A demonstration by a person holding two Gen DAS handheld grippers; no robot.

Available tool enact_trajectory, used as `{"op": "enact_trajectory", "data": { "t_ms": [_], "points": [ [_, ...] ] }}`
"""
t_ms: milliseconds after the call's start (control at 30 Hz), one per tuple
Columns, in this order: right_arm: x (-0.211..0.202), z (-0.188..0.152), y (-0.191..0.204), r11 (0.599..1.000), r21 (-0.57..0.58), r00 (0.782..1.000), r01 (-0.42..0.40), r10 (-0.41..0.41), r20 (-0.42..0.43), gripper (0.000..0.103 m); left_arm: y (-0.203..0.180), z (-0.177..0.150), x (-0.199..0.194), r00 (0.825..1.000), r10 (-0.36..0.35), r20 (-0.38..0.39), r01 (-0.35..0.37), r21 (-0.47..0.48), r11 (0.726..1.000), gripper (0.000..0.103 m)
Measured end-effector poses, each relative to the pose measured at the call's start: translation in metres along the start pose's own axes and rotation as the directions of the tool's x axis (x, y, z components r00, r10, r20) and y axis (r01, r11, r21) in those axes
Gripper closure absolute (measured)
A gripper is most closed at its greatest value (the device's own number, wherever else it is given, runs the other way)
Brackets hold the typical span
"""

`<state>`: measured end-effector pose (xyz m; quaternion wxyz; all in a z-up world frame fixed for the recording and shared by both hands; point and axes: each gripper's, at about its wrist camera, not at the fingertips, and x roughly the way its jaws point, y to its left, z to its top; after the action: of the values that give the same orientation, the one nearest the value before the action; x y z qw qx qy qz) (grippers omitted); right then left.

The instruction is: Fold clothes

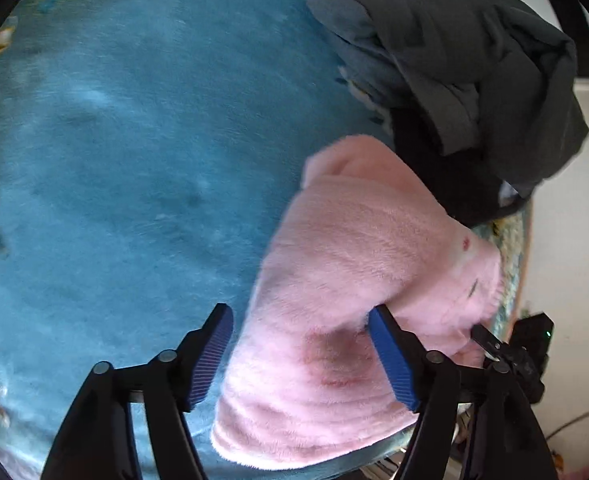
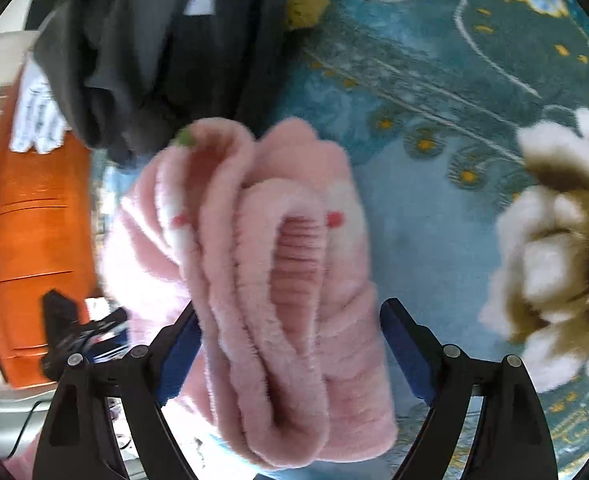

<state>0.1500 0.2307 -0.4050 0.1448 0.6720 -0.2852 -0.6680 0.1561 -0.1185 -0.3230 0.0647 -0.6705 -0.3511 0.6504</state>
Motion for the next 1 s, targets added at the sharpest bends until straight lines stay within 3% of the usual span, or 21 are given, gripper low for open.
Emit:
{"op": "enact_trajectory", "data": {
  "t_ms": [100,367,567,633,667,733,800,1000],
  "points": [
    [0.007,0.002,-0.003,1.000,-0.003,1.000,0.001,-0.001,-0.007,0.014,0.005,0.004,0.020,0.999,0.005,-0.043,-0.005,-0.001,1.000,0.021],
    [0.020,0.007,-0.004,0.998,0.067,1.000,-0.007,0.006,0.012,0.010,0.026,0.002,0.031,0.996,-0.078,-0.033,0.073,-0.140,0.987,0.019],
    [0.023,0.010,-0.004,0.991,0.136,1.000,0.007,-0.009,0.014,0.010,0.018,0.001,0.028,0.999,-0.025,-0.039,0.018,-0.163,0.986,0.021],
    [0.022,0.010,-0.003,0.986,0.167,1.000,0.021,-0.022,0.001,0.015,0.010,-0.002,0.023,0.999,0.000,-0.034,-0.006,-0.160,0.987,0.036],
    [0.021,0.009,-0.002,0.984,0.178,1.000,0.025,-0.025,-0.002,0.024,0.004,-0.006,0.019,1.000,0.009,-0.026,-0.013,-0.157,0.987,0.041],
    [0.016,0.007,0.002,0.981,0.190,1.000,0.025,-0.025,-0.004,0.038,-0.009,-0.014,0.011,1.000,0.025,-0.010,-0.026,-0.151,0.988,0.060],
    [0.009,0.005,0.008,0.983,0.185,1.000,0.019,-0.019,-0.004,0.051,-0.021,-0.022,0.002,0.999,0.041,0.005,-0.040,-0.146,0.989,0.065],
    [-0.017,-0.006,0.016,0.982,0.190,1.000,-0.020,0.021,-0.002,0.053,-0.059,-0.048,-0.024,0.995,0.085,0.048,-0.079,-0.125,0.989,0.071]
  ]
}}
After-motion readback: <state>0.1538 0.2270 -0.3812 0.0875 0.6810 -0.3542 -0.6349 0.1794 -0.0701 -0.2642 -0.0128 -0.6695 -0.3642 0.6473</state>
